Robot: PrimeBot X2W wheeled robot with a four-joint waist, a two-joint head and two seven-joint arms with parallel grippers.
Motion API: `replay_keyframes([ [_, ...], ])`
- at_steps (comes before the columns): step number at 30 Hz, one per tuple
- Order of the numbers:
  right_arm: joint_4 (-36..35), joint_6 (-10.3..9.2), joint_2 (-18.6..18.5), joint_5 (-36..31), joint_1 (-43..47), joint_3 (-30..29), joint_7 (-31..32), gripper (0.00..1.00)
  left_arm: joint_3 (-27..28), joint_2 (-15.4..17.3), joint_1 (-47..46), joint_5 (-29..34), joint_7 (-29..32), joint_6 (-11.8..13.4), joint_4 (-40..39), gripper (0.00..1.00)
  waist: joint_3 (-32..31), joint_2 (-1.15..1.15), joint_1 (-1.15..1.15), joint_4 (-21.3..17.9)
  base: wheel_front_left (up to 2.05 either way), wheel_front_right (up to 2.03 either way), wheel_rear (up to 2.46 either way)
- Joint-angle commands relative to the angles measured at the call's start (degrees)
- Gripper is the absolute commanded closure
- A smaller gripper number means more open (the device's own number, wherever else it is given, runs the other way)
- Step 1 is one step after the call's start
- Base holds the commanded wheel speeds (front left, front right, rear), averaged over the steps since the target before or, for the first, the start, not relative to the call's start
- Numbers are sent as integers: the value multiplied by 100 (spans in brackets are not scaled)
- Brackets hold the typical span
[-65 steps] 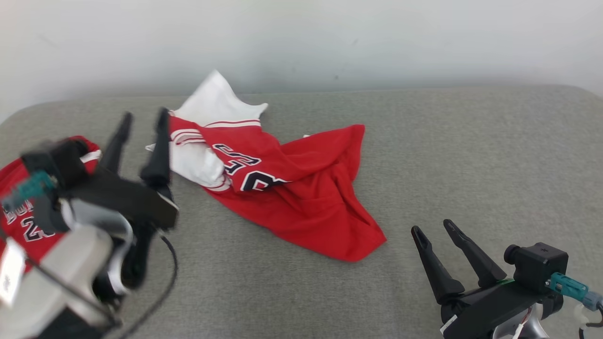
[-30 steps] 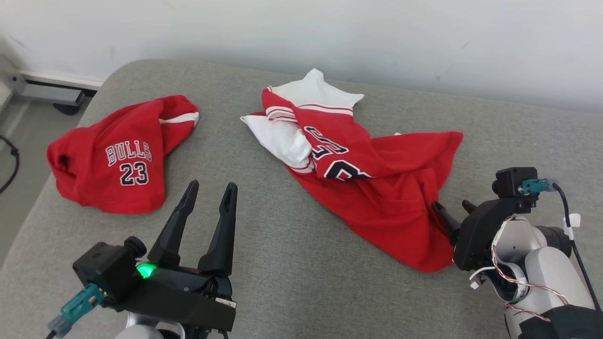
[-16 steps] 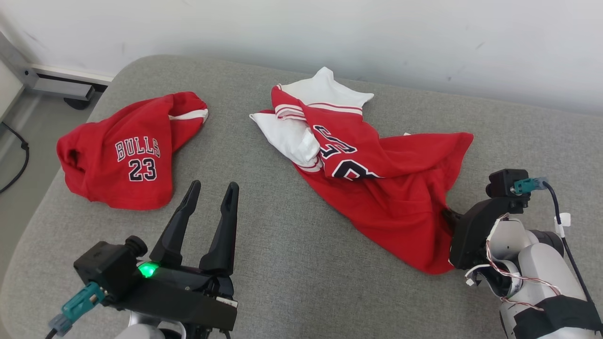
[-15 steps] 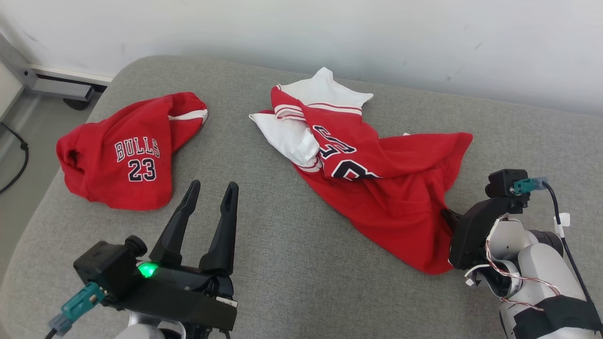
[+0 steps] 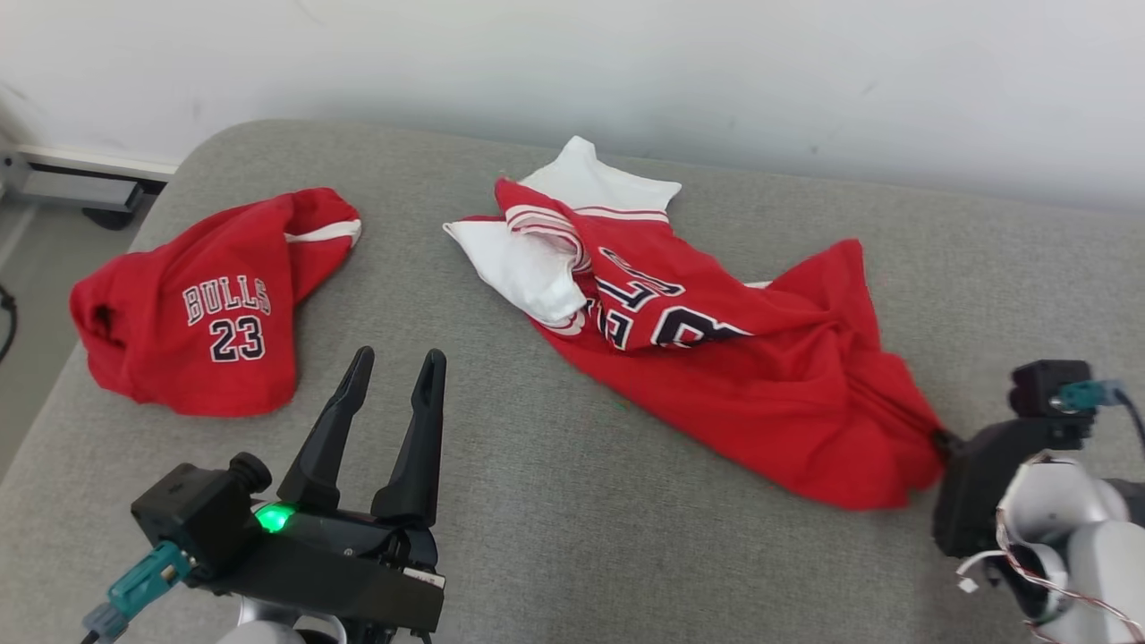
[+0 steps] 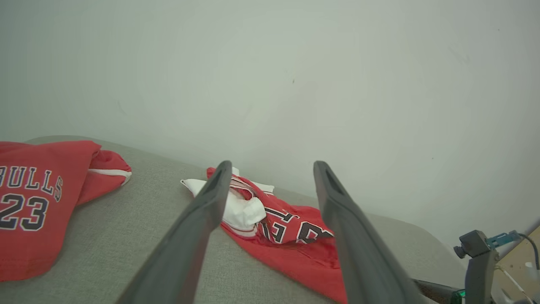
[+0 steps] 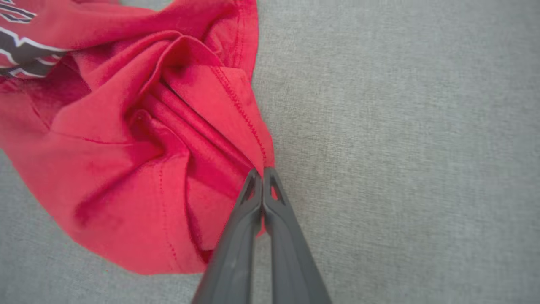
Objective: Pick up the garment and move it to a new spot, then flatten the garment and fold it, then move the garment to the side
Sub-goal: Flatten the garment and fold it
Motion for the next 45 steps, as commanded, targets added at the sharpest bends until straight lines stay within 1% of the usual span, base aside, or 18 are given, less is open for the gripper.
replay_keyframes([
  [1, -123, -2, -29, -109, 74, -84, 45, 100, 18, 41, 42, -40, -16, 18, -21, 0, 15, 0, 0, -73, 0, 0, 0],
  [4, -635, -4, -33, -429, 283, -437, 224, 100, 21, 45, 26, -27, -10, 17, -48, 0, 36, 0, 0, -168, 0, 0, 0],
  [8, -1101, -4, -29, -816, 448, -866, 390, 100, 12, 41, -19, -15, 4, 10, -60, 0, 47, 0, 0, -265, 0, 0, 0],
  [10, -1253, -5, -30, -1001, 512, -1079, 425, 100, -4, 32, -54, -7, 18, -3, -68, 0, 58, 0, 0, -284, 0, 0, 0],
  [11, -1367, -4, -29, -1223, 526, -1289, 407, 100, -10, 30, -85, 9, 18, -5, -70, 0, 70, 0, 0, -296, 0, 0, 0],
  [16, -1470, -5, -29, -1577, 430, -1710, 273, 100, -14, 55, -131, 26, 40, -6, -84, 0, 102, 0, 0, -305, 0, 0, 0],
  [17, -1461, -4, -26, -1576, 398, -1738, 237, 7, -12, 60, -128, 27, 47, -3, -88, 0, 114, 0, 0, -306, 0, 0, 0],
  [18, -1424, -5, -28, -1519, 368, -1776, 209, 0, -14, 67, -128, 30, 49, 0, -88, 0, 123, 0, 0, -308, 0, 0, 0],
  [24, -1333, -4, -27, -1127, 266, -1532, 231, 0, -10, 74, -182, 36, 69, 19, -82, 0, 167, 0, 0, -337, 0, 0, 0],
  [30, -1673, -4, -27, -569, 373, -947, 280, 0, -7, 55, -201, 9, 72, 24, -53, 0, 168, 0, 0, -360, 0, 0, 0],
  [31, -1673, -4, -27, -569, 373, -947, 280, 0, -7, 55, -201, 9, 72, 24, -53, 0, 168, 0, 0, -360, 0, 0, 0],
  [34, -1918, -4, -29, -181, 396, -654, 126, 0, -29, 58, -243, 18, 103, 6, -13, 0, 156, 0, 0, -377, 0, 0, 0],
  [38, -2198, -4, -27, 582, 531, -316, -460, 0, -101, 34, -272, 33, 165, -21, 58, 0, 119, 0, 0, -449, 0, 0, 0],
  [41, -2382, -4, -28, 1065, 642, -85, -1118, 0, -133, 16, -253, 31, 191, -11, 103, 0, 92, 0, 0, -541, 0, 0, 0],
  [45, -2613, -4, -24, 1398, 926, 265, -1958, 0, -136, 31, -170, 44, 168, 30, 157, 0, 28, 0, 0, -693, 0, 0, 0],
])
